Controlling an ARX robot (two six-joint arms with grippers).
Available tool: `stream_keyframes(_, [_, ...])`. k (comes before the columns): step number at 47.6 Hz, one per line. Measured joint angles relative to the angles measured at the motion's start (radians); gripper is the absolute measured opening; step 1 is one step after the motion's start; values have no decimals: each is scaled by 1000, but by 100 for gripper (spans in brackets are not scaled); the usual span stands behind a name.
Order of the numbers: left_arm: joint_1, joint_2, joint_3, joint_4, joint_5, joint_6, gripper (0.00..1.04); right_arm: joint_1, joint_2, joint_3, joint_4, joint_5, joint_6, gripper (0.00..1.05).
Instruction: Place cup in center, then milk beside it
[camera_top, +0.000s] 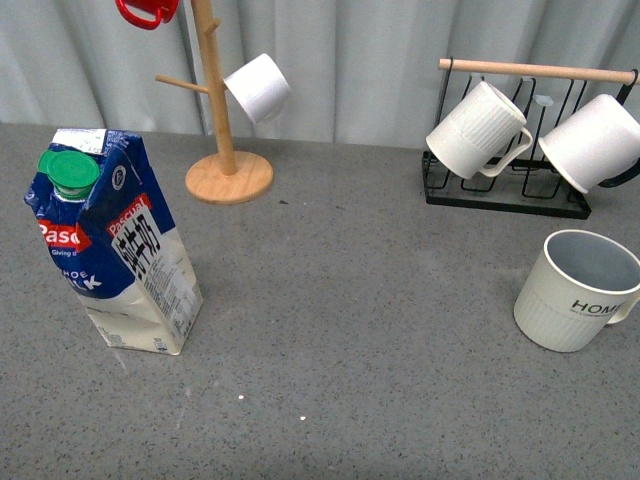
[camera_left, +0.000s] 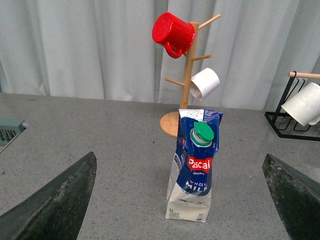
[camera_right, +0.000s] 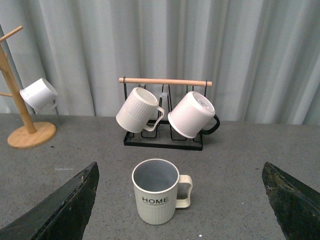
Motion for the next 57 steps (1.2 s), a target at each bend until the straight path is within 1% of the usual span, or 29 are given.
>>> stream_keyframes(57, [0, 0, 0, 0, 0, 0, 98, 0, 0, 0, 0, 0, 0, 95])
